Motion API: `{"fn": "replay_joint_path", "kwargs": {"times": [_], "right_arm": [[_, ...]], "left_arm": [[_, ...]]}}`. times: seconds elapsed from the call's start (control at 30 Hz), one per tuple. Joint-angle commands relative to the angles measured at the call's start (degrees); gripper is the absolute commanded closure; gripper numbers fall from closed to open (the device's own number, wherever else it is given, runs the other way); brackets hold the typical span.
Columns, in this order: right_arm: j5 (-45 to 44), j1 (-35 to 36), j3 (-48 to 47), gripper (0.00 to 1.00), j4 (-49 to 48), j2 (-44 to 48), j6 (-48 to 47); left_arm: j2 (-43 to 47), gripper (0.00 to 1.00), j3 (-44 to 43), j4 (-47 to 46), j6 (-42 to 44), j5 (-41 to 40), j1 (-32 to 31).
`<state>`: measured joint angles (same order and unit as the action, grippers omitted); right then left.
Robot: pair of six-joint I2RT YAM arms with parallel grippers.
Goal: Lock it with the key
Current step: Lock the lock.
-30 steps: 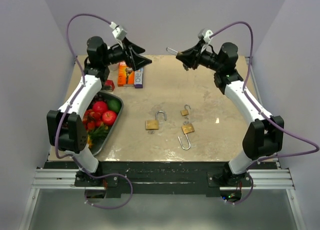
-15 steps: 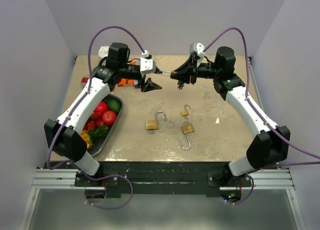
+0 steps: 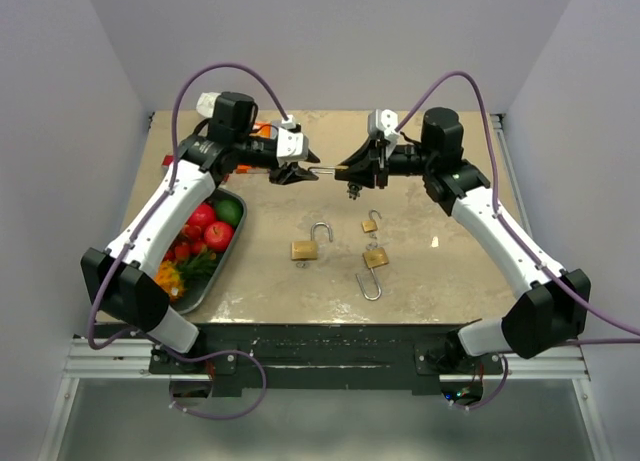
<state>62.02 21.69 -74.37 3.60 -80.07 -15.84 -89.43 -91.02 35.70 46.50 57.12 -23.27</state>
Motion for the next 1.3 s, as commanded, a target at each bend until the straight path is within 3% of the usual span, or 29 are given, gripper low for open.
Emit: {"fn": "replay_joint_path", "kwargs": {"times": [0.0, 0.47, 0.7, 1.03, 1.27], "right_arm": [[-1.4, -0.1, 0.5, 1.0, 0.0, 2.7, -2.4], [-0.7, -0.1, 0.6, 1.0, -0.6, 3.2, -3.2], [-0.8, -0.1, -0.3, 1.0, 2.6, 2.7, -8.0], [0.9, 1.0, -0.6, 1.0, 2.5, 1.1, -8.1], [1.4, 2.6, 0.5, 1.0, -3.3, 0.4, -3.5]], "left_arm": [[3.0, 0.57, 0.1, 0.5, 3.2, 2.9, 0.1], [2.6, 0.65, 0.4, -1.3, -0.9, 2.6, -2.9], [2.8, 0.99, 0.0, -2.7, -2.0, 3.0, -4.4], [2.2, 1.0, 0.8, -10.3, -8.3, 3.7, -7.2], [1.4, 1.0, 1.8, -16.0, -11.4, 6.0, -8.5]]}}
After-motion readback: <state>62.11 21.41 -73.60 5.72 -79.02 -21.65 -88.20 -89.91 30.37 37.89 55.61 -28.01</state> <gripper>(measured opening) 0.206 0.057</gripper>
